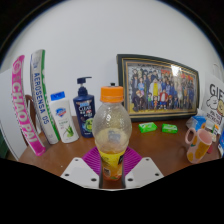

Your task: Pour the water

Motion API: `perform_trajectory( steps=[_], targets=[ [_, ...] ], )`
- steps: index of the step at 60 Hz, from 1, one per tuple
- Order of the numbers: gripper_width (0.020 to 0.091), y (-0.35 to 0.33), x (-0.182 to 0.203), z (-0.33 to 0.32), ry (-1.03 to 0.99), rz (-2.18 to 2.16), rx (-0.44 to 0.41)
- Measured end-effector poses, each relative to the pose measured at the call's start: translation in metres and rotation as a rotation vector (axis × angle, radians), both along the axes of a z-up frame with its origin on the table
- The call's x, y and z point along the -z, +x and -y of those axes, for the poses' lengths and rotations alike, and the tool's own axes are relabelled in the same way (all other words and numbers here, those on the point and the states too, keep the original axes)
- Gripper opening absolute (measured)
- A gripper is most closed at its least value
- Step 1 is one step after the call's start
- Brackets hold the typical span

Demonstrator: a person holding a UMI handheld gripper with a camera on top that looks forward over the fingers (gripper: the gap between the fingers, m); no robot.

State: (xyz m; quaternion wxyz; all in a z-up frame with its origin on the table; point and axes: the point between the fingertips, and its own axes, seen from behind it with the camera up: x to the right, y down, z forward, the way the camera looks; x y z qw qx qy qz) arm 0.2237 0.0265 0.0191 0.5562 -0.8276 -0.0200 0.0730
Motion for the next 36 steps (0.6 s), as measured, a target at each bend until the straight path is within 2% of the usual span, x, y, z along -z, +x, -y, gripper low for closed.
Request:
perform_trajectory(
  steps=[12, 21, 28, 36],
  targets=[
    [0.0245, 0.004, -0.088, 0.001, 0.063, -0.317, -0.023],
    [0.0245, 0.031, -0.157, -0.005, 0.075, -0.78, 0.013],
    [0.0244, 0.071, -0.182, -0.013, 0.075, -1.102, 0.051],
    [0.0245, 0.117, -0.179, -0.023, 0.053, -1.426, 0.11]
  ],
)
